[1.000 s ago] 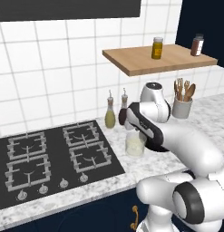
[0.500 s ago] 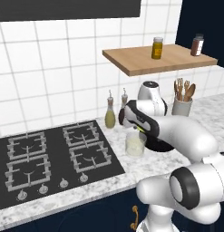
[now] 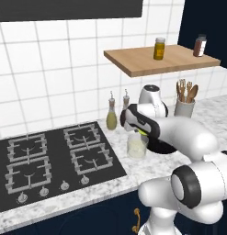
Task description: Grab a lemon wedge from the fridge and one ice cube from the ice bowl, and put them in the glass of lemonade.
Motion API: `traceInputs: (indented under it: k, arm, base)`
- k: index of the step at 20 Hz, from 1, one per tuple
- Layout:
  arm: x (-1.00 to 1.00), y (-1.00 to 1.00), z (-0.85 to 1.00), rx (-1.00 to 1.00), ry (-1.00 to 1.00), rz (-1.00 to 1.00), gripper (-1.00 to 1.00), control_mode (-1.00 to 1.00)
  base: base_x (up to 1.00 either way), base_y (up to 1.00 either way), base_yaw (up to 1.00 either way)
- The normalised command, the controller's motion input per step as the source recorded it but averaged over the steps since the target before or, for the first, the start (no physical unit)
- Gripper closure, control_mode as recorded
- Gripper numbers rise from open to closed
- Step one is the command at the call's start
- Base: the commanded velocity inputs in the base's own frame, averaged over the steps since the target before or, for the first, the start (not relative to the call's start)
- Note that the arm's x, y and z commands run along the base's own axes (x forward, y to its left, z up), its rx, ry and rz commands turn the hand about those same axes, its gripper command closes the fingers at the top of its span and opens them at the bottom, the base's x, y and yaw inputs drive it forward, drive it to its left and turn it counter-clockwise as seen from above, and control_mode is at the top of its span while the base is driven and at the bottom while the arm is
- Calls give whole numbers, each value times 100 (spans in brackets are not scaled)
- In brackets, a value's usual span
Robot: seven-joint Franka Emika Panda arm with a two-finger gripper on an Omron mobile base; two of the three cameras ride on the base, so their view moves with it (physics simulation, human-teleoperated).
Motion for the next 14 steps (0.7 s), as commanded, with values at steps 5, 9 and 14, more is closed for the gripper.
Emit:
traceInputs:
  k: [5,9,14]
  arm:
    - [11,0,0,0,3,0,100,-100]
    - [-11,13,0,0,0,0,100,-100]
    - [0,6,0,0,0,0,100,-100]
  base:
    - [0,0,0]
    - [0,0,0]
    - [0,0,0]
